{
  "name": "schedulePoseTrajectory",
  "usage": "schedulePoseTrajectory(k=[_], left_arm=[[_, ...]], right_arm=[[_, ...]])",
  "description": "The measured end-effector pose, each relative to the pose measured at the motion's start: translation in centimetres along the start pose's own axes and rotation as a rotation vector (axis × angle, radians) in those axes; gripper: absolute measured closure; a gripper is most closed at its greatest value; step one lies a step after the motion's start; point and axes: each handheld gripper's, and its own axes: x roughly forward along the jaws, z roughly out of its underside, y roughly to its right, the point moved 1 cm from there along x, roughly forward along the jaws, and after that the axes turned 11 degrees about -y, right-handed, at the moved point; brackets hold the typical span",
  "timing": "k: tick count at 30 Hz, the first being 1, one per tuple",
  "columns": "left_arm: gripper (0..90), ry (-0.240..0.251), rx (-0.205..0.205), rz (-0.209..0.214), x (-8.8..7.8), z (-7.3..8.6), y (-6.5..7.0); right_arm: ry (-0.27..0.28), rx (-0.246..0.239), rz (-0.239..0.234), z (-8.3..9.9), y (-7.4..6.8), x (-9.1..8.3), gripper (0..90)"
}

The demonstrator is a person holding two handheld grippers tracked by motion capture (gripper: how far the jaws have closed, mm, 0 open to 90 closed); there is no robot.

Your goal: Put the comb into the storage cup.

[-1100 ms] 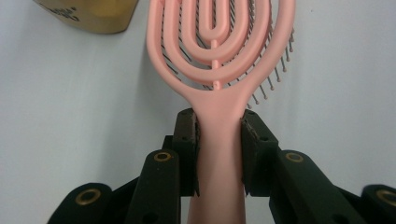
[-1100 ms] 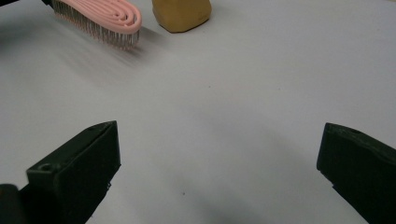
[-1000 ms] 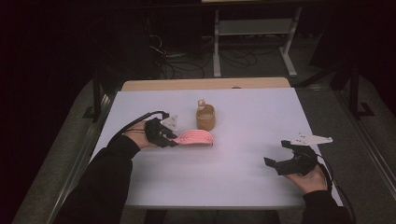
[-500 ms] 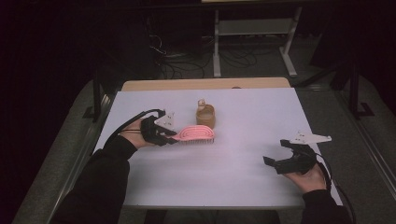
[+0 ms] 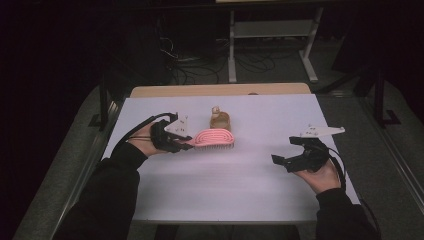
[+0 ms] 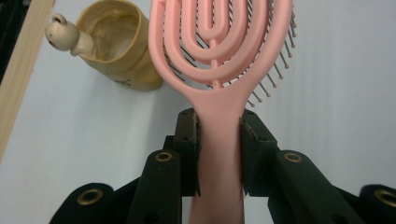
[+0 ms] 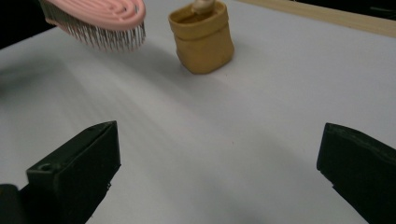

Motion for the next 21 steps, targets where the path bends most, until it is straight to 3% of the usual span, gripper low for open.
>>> schedulePoseTrajectory(k=[9, 21], left_arm=[[72.0, 0.011, 0.010, -0.022, -0.8, -0.5, 0.0], [72.1, 0.034, 0.043, -0.066, -2.1, -2.2, -0.1]], right_arm=[[0.004, 0.012, -0.029, -3.7, -0.4, -0.4, 0.0], [0.011, -0.005, -0.057, -6.2, -1.1, -0.5, 0.0]])
